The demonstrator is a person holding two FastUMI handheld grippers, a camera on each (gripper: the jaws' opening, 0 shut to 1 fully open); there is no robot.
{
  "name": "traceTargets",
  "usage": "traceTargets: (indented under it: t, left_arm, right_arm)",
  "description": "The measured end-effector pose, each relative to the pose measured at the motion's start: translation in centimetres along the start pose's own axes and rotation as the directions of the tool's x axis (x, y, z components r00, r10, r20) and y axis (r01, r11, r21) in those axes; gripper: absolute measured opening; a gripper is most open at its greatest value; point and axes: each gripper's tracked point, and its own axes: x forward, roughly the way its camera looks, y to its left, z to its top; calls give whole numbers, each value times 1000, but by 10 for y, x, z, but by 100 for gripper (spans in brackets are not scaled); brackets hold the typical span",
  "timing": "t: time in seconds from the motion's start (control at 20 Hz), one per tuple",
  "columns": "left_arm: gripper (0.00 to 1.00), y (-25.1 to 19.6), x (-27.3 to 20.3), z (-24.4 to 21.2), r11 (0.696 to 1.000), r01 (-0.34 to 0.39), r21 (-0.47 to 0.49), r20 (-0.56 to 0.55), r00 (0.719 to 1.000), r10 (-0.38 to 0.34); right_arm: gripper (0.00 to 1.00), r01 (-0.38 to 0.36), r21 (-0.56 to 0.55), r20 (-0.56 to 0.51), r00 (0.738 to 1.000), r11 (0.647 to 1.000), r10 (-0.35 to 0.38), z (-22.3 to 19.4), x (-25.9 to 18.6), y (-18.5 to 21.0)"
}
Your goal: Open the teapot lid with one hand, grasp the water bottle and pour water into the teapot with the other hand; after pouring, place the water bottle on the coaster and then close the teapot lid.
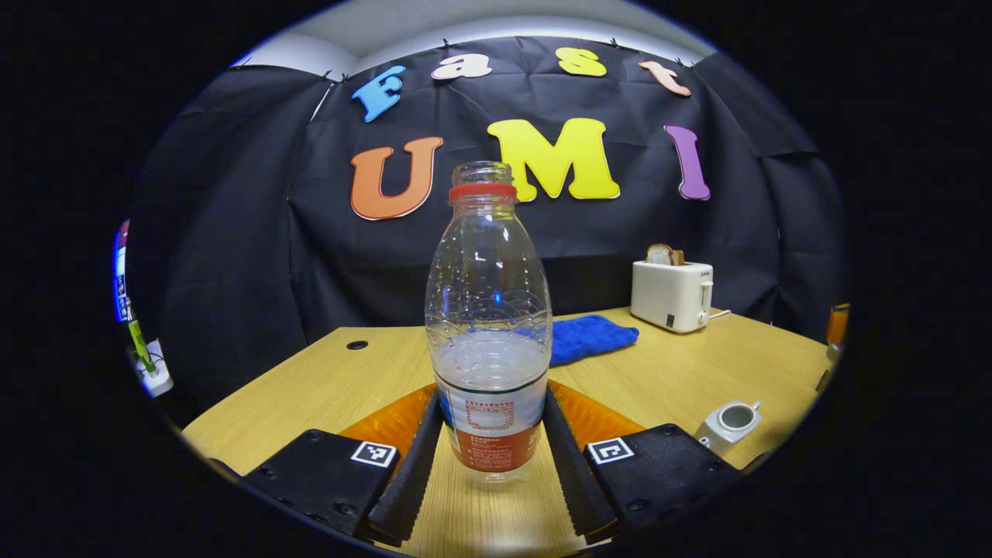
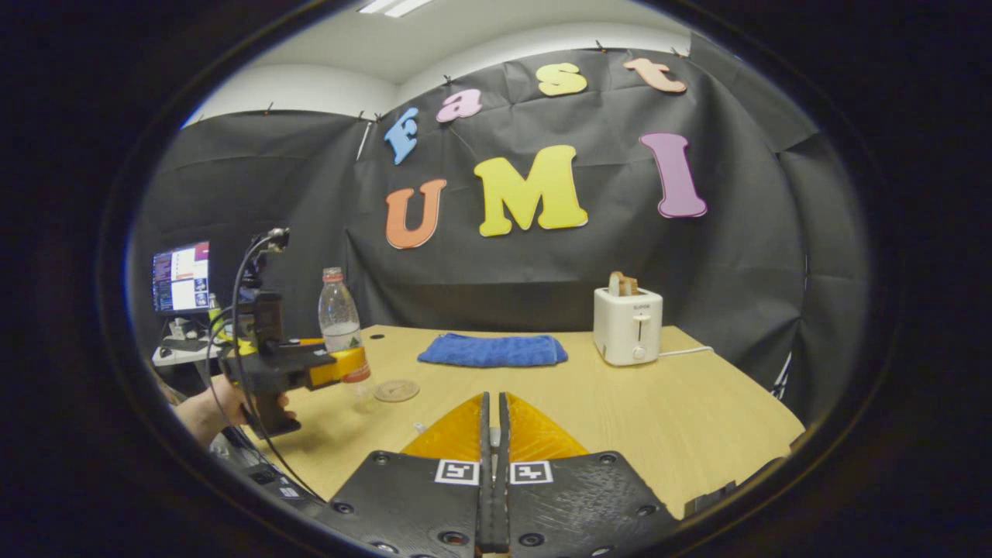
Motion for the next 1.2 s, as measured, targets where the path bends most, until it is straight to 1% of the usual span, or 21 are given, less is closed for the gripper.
traceTargets:
  t: [0.1,0.15,0.3,0.4,0.5,0.55,0.6,0.65,0.7,0.95,1.05,1.15,1.2]
  left_arm:
    - [75,-2,19,10,1000,25,3,27,999,-25]
    - [75,-2,27,10,999,36,8,27,999,-37]
    - [76,0,51,1,998,48,-32,-7,999,-49]
    - [76,1,60,-4,997,53,-53,-15,998,-54]
    - [77,4,68,-10,997,48,-59,-27,998,-49]
    - [77,1,71,-15,996,58,-66,-31,998,-60]
    - [77,-2,73,-15,995,66,-79,-30,997,-69]
    - [78,-2,76,-17,993,71,-91,-28,997,-73]
    - [77,0,78,-21,993,67,-94,-33,997,-70]
    - [78,10,83,-36,998,31,-50,-87,996,-35]
    - [78,10,84,-35,999,33,-25,-80,996,-35]
    - [78,8,83,-34,999,35,-11,-74,997,-36]
    - [79,7,82,-34,999,40,-13,-73,997,-41]
  right_arm:
    - [0,-3,2,-8,1000,1000,3,-3,0,2]
    - [2,0,0,-8,1000,1000,0,-3,0,2]
    - [0,10,-18,-8,1000,1000,-10,-4,0,-1]
    - [0,17,-23,-12,1000,1000,-17,-7,3,-3]
    - [2,18,-12,-20,1000,1000,-18,-11,5,-5]
    - [0,19,-6,-23,1000,1000,-19,-13,6,-6]
    - [2,20,-2,-28,999,1000,-20,-15,8,-7]
    - [0,21,3,-33,999,1000,-21,-18,9,-8]
    - [2,19,8,-37,999,1000,-19,-19,10,-8]
    - [0,29,13,-42,999,999,-29,-23,10,-15]
    - [2,27,19,-50,998,999,-26,-26,13,-14]
    - [2,25,16,-58,998,1000,-24,-29,13,-13]
    - [0,24,17,-58,998,1000,-23,-29,13,-12]
